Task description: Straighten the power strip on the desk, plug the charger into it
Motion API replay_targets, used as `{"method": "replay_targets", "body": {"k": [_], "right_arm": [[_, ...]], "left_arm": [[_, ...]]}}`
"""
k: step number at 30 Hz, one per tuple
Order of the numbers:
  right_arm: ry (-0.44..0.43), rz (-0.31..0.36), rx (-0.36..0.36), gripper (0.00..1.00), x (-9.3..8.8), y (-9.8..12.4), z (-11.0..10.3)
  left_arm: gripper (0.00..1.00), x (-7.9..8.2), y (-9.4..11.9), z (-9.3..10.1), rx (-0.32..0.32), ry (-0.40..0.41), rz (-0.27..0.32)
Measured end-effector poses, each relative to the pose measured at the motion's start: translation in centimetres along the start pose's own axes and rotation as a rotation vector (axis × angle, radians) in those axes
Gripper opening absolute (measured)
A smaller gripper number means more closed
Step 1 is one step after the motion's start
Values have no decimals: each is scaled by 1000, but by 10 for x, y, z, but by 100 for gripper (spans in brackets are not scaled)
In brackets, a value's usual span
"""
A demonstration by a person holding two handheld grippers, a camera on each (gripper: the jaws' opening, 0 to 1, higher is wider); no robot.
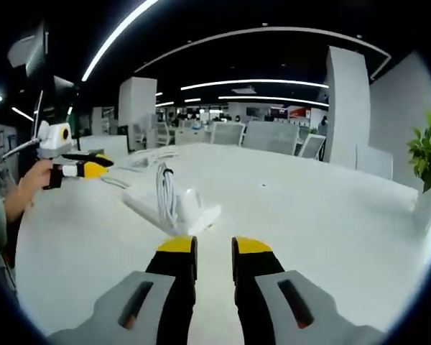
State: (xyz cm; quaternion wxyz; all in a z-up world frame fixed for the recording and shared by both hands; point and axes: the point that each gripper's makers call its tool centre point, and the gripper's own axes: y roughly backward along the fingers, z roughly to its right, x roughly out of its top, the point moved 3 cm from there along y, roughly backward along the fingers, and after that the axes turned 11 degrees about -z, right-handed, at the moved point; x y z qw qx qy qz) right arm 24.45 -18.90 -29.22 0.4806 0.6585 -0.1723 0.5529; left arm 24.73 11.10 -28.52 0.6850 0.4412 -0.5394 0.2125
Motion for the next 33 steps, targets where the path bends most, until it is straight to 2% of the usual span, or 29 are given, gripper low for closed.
{"method": "replay_targets", "body": {"k": [4, 10, 12, 13, 15, 17, 22, 24, 28, 33], "right_arm": [[-24, 52, -15, 18, 8, 17, -7], [-27, 149, -55, 21, 31, 43, -16], [-22, 163, -67, 21, 36, 49, -18], [-22, 172, -77, 21, 38, 53, -19], [-22, 192, -97, 21, 42, 61, -20], [-19, 201, -112, 21, 43, 66, -21], [10, 217, -166, 25, 45, 78, -25], [23, 218, -189, 28, 44, 81, -28], [29, 244, -224, 28, 41, 88, -37], [-18, 286, -224, 31, 37, 95, -45]], "left_arm": [[32, 11, 19, 0, 41, 24, 56], [33, 29, 51, -9, 145, 23, 142], [34, 32, 62, -11, 171, 16, 160], [34, 33, 68, -14, 204, 6, 164], [34, 32, 78, -17, 251, -8, 157], [35, 32, 86, -16, 265, -13, 171], [37, 31, 107, -13, 318, 2, 231], [37, 25, 114, -10, 351, -3, 249], [38, 14, 128, -11, 405, 31, 279], [42, 1, 143, -15, 470, 77, 295]]}}
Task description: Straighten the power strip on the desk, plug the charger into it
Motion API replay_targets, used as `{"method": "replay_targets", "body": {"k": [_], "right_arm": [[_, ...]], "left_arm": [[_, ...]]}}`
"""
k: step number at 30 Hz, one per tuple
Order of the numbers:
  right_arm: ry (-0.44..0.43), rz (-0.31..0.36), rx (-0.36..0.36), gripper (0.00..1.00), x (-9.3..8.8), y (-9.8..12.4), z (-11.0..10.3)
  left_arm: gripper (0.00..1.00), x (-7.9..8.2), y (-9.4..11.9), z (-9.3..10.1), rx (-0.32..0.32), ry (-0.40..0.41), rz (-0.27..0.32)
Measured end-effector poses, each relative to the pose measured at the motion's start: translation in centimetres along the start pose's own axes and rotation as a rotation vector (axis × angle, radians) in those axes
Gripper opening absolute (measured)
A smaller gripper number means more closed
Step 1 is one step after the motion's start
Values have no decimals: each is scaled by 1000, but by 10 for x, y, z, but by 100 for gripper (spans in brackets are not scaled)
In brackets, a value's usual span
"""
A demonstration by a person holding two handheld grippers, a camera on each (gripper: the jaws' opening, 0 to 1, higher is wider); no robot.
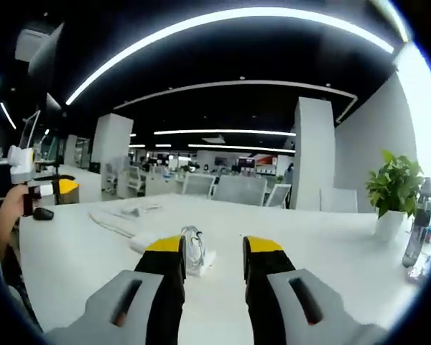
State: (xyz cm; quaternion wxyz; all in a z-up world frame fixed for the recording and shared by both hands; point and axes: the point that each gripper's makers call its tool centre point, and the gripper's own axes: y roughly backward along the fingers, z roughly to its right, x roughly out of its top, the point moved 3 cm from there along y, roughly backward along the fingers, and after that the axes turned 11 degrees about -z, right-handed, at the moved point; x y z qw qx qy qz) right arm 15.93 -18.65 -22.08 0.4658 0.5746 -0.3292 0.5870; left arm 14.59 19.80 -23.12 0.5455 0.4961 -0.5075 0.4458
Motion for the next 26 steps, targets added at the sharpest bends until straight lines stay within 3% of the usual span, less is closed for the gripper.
{"method": "replay_targets", "body": {"k": [8, 16, 26], "right_arm": [[-49, 27, -49, 35, -4, 13, -1], [-55, 15, -128, 35, -11, 20, 1], [-67, 8, -145, 36, -16, 14, -4]], "left_arm": [[44, -11, 11, -10, 61, 6, -14], [47, -15, 17, -8, 81, 12, -17], [48, -22, 17, -8, 99, 19, -20]]}}
